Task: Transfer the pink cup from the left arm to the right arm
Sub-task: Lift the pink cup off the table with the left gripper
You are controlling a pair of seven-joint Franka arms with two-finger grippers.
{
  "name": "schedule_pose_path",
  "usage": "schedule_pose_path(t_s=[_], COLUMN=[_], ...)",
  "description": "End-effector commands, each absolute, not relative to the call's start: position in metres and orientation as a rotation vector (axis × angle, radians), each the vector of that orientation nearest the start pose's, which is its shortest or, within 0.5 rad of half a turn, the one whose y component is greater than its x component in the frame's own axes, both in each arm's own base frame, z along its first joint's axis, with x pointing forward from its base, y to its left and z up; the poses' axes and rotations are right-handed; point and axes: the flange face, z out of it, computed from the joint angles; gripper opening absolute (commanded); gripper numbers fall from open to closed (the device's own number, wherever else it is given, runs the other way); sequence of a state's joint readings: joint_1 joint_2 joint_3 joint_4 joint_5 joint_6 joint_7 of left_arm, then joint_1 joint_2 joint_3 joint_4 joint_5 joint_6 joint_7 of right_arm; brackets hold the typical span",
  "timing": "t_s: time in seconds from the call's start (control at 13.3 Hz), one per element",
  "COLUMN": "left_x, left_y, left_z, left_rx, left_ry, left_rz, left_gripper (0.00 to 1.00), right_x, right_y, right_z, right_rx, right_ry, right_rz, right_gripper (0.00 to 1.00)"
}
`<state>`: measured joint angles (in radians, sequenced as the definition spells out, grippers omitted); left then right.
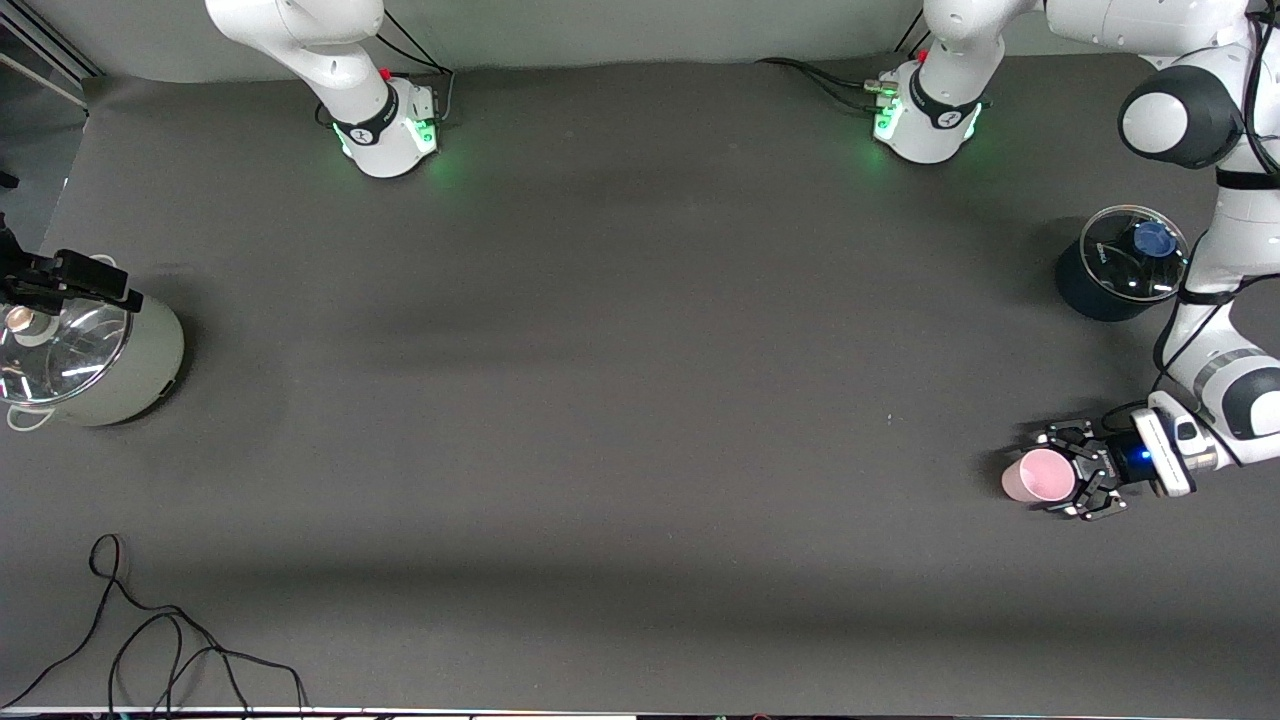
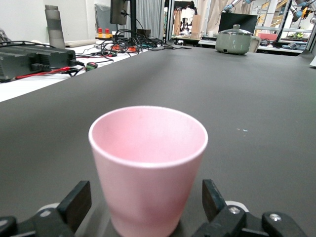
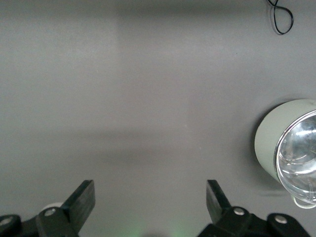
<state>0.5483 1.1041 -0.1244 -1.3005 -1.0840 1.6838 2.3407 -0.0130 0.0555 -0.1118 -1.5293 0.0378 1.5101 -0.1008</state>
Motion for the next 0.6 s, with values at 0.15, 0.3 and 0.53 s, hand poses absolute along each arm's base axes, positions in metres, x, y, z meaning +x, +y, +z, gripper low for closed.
schedule_pose_path(t_s=[0.15,0.3,0.53], left_x=[0.646,0.643,0.638], left_y=[0.210,0.211,0.215], left_z=[0.080,0.076,0.068], left_rx=[1.621,1.615,1.623], left_ry=[-1.251,-1.261,-1.287], left_rz=[1.167,1.178,1.193], left_gripper=[1.00,1.00,1.00], right_x=[0.560,0.560,0.560], right_y=[-0.064,-0.064,-0.064], right_z=[0.613,0.612,0.613], right_rx=[-3.090,-3.089,-3.090], right_ry=[0.000,0.000,0.000], right_rz=[0.104,0.107,0.104], right_gripper=[1.00,1.00,1.00])
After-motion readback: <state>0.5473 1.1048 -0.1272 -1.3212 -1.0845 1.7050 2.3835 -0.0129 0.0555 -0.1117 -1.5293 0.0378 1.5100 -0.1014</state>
